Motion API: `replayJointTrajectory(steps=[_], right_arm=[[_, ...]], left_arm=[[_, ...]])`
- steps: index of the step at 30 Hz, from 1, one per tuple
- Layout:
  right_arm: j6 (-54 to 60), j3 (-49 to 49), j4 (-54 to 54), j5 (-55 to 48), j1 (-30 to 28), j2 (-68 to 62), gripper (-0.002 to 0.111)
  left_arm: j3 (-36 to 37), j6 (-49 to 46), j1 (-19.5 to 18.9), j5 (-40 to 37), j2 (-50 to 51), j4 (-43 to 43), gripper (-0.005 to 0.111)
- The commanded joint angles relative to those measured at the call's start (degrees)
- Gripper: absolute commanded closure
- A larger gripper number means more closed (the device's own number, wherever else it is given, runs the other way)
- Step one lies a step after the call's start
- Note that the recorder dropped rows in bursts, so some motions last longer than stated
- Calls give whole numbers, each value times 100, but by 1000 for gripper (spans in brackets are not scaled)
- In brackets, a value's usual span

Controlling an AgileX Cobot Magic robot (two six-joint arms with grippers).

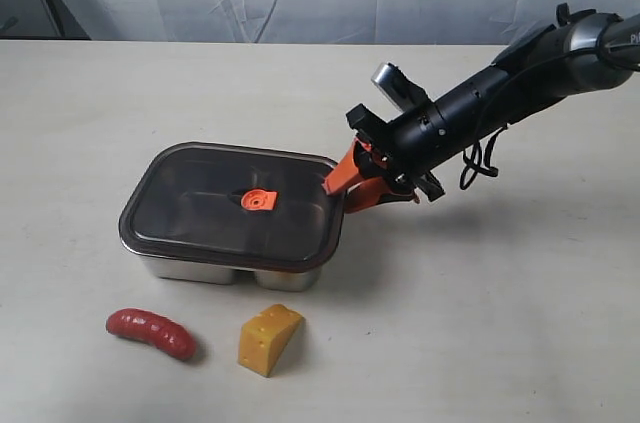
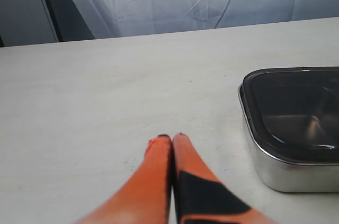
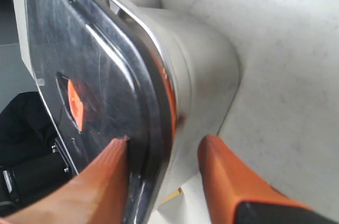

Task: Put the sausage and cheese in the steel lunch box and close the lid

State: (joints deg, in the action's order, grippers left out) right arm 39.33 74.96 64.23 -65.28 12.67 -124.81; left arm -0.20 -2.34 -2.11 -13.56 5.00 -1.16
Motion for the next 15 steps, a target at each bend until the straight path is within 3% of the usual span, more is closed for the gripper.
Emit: replayJointTrajectory(steps=[1, 15], right_arm=[[61, 22, -85, 40, -121, 59, 68], [72, 22, 168, 6, -132, 59, 68]], left_arm=[[20, 3, -2, -11, -35, 19, 106], [20, 3, -2, -11, -35, 19, 106]])
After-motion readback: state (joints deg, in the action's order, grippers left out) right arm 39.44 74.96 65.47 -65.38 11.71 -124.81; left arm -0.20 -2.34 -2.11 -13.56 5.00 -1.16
